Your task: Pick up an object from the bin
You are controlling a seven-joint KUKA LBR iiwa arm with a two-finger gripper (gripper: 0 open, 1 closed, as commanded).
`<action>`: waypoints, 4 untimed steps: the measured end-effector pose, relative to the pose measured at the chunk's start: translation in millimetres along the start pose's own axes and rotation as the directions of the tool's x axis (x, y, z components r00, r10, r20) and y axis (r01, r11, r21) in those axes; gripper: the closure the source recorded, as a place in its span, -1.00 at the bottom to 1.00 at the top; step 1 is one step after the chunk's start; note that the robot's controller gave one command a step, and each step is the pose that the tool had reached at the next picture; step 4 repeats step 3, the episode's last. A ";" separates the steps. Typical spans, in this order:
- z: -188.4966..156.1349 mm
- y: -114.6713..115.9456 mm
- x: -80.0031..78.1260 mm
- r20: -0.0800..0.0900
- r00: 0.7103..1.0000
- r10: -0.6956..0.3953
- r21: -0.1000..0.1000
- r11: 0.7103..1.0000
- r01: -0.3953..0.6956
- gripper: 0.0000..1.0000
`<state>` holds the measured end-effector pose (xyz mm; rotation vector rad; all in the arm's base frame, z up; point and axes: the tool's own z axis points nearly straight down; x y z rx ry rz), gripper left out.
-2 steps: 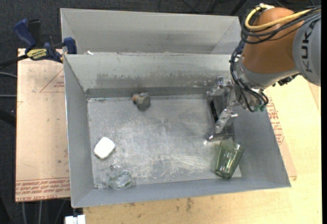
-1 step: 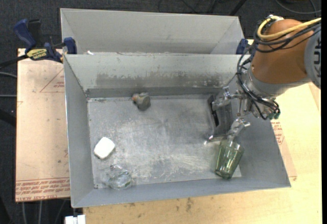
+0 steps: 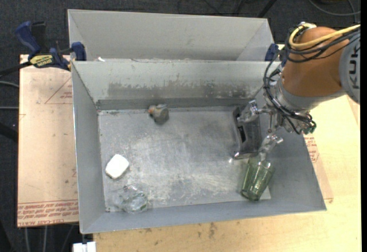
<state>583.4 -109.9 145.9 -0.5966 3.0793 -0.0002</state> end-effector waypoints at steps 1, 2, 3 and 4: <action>22.0 -8.5 1.7 -0.002 0.992 -0.126 -0.003 0.992 0.126 1.00; 22.0 -8.5 1.8 -0.003 0.992 -0.126 -0.003 0.992 0.126 1.00; -113.2 -5.0 0.2 -0.006 0.988 -0.152 -0.005 0.988 0.152 1.00; -113.2 -5.0 0.2 -0.006 0.988 -0.152 -0.005 0.988 0.152 1.00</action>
Offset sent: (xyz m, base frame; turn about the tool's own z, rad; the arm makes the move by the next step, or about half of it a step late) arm 0.0000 0.0000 0.0000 0.0000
